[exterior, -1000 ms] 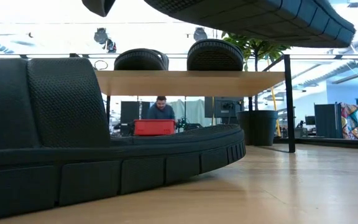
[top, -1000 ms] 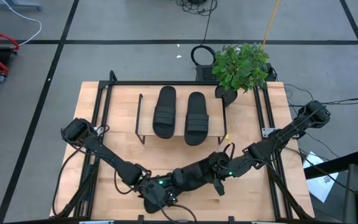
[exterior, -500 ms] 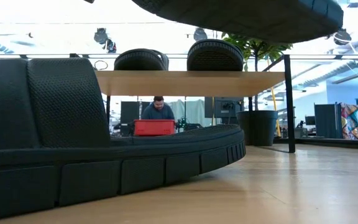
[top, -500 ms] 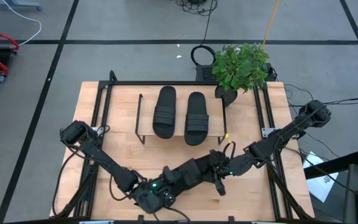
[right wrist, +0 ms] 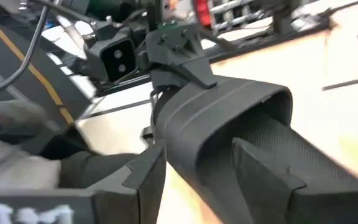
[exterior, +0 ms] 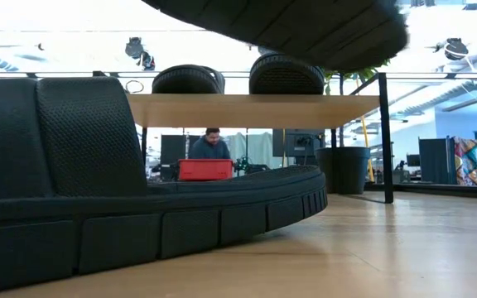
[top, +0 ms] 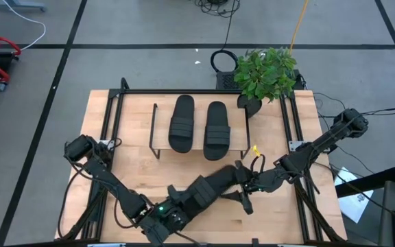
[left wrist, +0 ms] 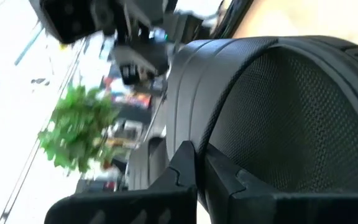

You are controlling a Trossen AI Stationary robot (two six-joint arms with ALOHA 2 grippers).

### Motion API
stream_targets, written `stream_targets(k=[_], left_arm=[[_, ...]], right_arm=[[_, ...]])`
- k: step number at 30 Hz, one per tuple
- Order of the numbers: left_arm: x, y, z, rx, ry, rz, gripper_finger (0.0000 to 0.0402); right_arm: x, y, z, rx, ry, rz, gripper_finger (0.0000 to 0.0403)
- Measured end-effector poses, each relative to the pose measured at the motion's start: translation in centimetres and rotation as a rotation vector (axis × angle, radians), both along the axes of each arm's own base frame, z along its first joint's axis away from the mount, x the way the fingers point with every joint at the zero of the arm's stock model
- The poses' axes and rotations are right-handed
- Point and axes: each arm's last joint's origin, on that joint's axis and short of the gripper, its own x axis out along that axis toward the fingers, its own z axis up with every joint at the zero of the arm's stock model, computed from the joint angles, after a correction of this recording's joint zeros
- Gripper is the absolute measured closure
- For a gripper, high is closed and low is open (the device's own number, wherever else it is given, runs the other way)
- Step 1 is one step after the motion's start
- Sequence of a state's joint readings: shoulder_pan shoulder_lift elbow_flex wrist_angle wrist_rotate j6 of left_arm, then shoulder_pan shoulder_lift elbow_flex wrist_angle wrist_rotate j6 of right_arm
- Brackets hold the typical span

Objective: Pick and place slides into the shelf
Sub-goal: Put the black slide under the shelf

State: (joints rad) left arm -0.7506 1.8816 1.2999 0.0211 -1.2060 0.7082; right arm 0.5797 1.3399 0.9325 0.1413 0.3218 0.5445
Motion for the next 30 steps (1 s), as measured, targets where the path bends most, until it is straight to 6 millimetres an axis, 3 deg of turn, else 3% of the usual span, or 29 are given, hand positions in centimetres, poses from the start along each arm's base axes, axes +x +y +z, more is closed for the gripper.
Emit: stream_targets(k=[5,12,21,24,30], left_arm=[[-0.3,0.5,-0.6,-0.062,-0.042,0.085,0.0401],[-0.4,0.3,-0.8,-0.246,-0.065,0.046,0.0401],[0.0,0.6,-0.1,-0.312,-0.061,0.07,0.0402],[0.7,0.4,0.1,-0.313,0.008,0.113,0.0402],[3.9,-0.5,-1.6,-0.27,0.194,0.223,0.0402]], right_arm=[[-0.5,-0.2,0.7,-0.083,-0.04,-0.006,0.0225],[-1.0,-0.3,1.2,-0.172,-0.07,0.031,0.0225],[-2.2,0.1,1.8,-0.227,-0.089,0.086,0.0225],[-2.7,0.3,2.1,-0.218,-0.09,0.102,0.0225],[-3.2,0.9,2.1,-0.227,-0.104,0.118,0.0225]])
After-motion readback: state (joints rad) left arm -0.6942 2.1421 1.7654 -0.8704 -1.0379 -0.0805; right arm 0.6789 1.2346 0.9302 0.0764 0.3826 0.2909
